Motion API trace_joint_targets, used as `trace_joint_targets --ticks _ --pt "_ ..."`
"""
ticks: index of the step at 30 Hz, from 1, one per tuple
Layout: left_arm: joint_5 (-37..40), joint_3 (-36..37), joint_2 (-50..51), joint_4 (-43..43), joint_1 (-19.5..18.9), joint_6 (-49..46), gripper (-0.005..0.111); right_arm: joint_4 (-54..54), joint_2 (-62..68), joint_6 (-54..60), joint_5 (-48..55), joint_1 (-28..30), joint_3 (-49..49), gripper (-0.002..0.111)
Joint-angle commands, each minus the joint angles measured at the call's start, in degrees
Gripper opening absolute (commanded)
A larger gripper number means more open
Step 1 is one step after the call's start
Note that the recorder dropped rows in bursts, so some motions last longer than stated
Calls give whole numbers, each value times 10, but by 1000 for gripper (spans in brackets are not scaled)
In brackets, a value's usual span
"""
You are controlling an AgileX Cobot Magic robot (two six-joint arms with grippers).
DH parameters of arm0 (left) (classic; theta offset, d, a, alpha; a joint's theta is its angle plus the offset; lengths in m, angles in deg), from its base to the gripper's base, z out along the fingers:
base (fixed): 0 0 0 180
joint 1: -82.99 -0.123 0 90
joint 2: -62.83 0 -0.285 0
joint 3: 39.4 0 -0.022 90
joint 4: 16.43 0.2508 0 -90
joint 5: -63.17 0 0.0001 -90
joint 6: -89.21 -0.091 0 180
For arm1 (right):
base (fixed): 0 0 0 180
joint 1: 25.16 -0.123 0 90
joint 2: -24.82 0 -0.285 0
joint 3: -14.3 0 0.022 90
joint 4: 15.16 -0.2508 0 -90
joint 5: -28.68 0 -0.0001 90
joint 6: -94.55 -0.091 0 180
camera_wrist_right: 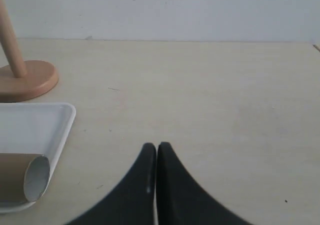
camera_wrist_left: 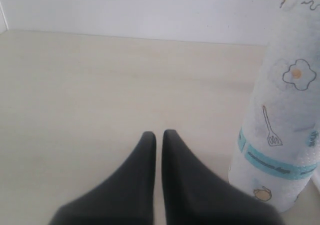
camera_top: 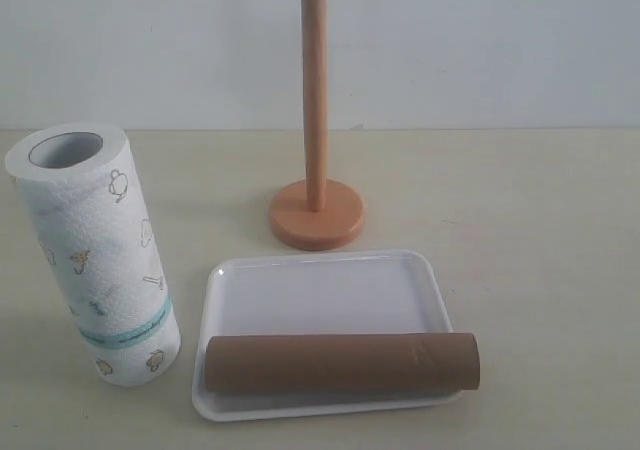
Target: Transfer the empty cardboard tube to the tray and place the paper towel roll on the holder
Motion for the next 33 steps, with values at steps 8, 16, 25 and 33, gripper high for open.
trace_joint_targets --ticks 8,16,25,33 --pt "-2 2 -2 -6 -1 0 4 1 -3 12 -3 -9 0 0" --pt "-2 2 -2 -6 -1 0 4 1 -3 14 -3 -9 0 0" --pt "-2 2 -2 -6 -1 0 4 0 -3 12 -3 21 0 0" --pt "-2 2 -2 -6 -1 0 4 0 -3 12 -3 21 0 0"
